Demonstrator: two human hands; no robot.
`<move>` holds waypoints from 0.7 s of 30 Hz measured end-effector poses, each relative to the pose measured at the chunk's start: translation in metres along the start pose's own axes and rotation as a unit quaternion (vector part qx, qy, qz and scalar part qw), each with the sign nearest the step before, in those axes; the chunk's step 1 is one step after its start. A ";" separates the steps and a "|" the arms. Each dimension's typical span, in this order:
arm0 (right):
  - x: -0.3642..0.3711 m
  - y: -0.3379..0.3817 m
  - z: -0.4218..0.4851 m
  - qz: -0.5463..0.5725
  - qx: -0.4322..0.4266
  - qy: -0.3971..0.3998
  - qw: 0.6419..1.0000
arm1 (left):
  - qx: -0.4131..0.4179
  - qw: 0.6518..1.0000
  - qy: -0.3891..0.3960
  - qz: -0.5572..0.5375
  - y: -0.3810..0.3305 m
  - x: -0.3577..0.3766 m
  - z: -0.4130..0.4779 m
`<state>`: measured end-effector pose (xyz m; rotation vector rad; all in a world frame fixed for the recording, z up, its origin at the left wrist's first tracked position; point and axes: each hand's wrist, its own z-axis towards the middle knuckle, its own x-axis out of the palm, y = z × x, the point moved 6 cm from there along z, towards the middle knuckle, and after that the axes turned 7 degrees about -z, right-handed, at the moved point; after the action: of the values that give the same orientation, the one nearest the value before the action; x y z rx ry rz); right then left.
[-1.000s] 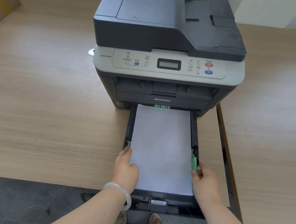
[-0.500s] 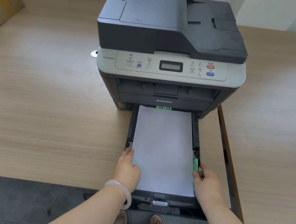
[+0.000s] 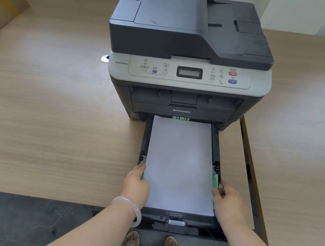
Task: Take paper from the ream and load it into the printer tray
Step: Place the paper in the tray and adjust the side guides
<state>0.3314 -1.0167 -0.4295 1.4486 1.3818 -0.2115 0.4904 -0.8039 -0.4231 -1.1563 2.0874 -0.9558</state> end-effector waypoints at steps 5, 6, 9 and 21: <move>-0.003 0.004 -0.002 -0.011 -0.003 0.020 1.000 | 0.031 0.996 0.009 0.080 -0.009 -0.002 -0.003; -0.004 0.005 -0.002 -0.016 -0.002 0.027 0.999 | 0.034 0.996 0.007 0.081 -0.011 -0.003 -0.004; -0.003 0.008 -0.002 -0.025 -0.001 0.049 0.998 | 0.053 0.991 -0.015 0.123 -0.016 -0.008 -0.003; 0.001 0.008 -0.001 -0.028 0.008 0.060 0.998 | 0.096 0.955 -0.055 0.274 -0.025 -0.024 0.008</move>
<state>0.3377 -1.0133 -0.4253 1.4563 1.5225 -0.1748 0.5196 -0.7944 -0.4044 -0.4722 2.0098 -0.7777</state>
